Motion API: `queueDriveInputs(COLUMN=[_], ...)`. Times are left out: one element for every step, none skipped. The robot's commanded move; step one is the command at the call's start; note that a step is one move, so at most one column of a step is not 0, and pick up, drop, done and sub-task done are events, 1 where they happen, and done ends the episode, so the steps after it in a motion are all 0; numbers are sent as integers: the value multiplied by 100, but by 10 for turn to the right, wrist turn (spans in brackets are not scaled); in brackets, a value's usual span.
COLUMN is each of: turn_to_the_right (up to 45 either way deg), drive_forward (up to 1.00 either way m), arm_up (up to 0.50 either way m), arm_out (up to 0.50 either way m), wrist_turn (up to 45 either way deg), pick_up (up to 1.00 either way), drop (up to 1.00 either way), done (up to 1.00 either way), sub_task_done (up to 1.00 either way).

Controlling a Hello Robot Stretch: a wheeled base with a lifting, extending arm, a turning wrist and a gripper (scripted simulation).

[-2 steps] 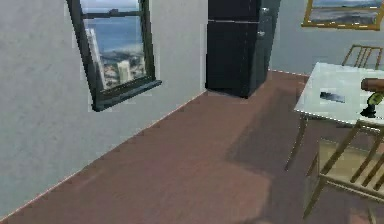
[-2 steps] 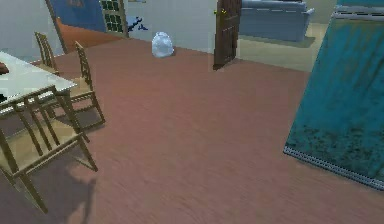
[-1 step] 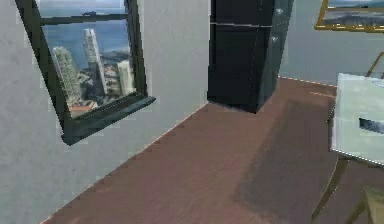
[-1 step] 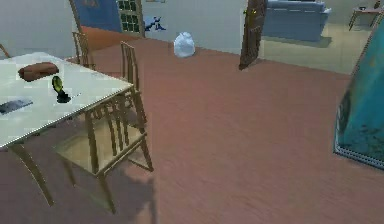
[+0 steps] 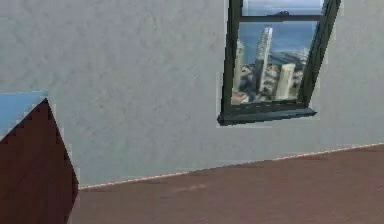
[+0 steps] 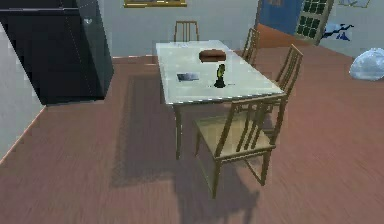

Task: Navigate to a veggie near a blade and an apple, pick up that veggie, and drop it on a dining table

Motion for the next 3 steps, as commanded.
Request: queueDriveInputs(turn_to_the_right=[-180, 0, -450], drive_forward=[0, 80, 0], arm_up=[0, 0, 0], arm_out=[0, 0, 0], wrist_turn=[0, 0, 0], pick_up=[0, 0, 0], drop=[0, 0, 0], done=[0, 0, 0], sub_task_done=[0, 0, 0])
